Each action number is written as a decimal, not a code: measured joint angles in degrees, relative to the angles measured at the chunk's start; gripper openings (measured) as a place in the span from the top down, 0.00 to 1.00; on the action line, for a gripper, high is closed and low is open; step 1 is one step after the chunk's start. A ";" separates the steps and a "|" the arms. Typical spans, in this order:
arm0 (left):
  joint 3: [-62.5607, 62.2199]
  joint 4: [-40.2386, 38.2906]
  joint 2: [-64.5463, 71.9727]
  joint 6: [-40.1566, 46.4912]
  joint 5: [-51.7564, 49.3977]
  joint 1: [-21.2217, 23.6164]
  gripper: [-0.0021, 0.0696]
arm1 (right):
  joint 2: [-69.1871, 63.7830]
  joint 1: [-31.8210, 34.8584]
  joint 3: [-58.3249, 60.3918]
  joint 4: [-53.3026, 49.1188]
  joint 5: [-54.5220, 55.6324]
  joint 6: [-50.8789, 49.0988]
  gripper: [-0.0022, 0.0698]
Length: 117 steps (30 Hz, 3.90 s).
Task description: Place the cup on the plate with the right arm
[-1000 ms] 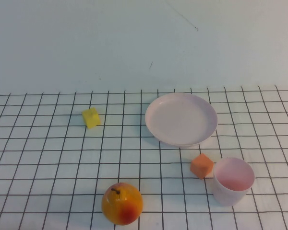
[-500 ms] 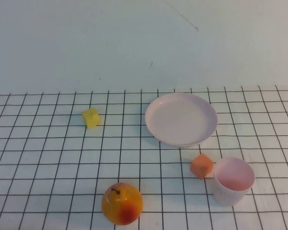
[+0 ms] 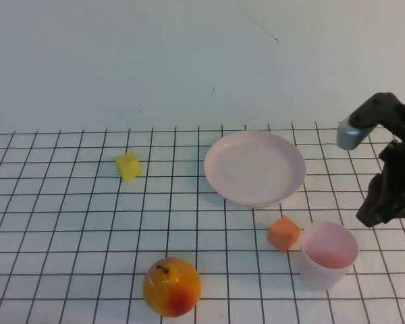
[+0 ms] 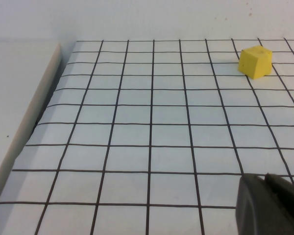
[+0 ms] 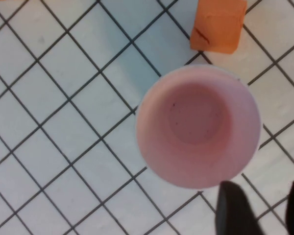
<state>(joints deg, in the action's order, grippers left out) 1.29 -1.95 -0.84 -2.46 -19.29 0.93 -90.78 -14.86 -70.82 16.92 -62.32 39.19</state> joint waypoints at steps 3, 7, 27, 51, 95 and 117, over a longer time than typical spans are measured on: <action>0.00 0.00 0.00 0.00 0.00 0.00 0.97 | -3.33 0.00 -1.60 0.00 0.49 0.53 0.49; 0.00 0.00 0.00 0.00 0.00 0.00 0.97 | -6.97 0.00 -3.91 0.00 0.85 1.14 0.27; 0.00 0.00 0.00 0.00 0.00 0.00 0.98 | -21.46 0.00 -6.23 0.44 2.62 4.97 0.89; 0.00 0.00 0.00 0.00 0.00 0.00 0.98 | -41.07 -5.50 -57.51 -8.83 -2.36 2.82 0.94; 0.00 0.00 0.00 0.00 0.00 0.00 0.98 | -47.83 -5.50 -57.73 -6.64 2.87 0.86 0.48; 0.00 0.00 0.00 0.00 0.00 0.00 0.98 | -26.35 -5.50 -57.73 -9.46 -3.35 -0.19 0.77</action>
<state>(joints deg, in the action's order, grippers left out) 1.29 -1.95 -0.84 -2.46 -19.29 0.93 -117.14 -20.36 -128.55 7.47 -65.67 39.00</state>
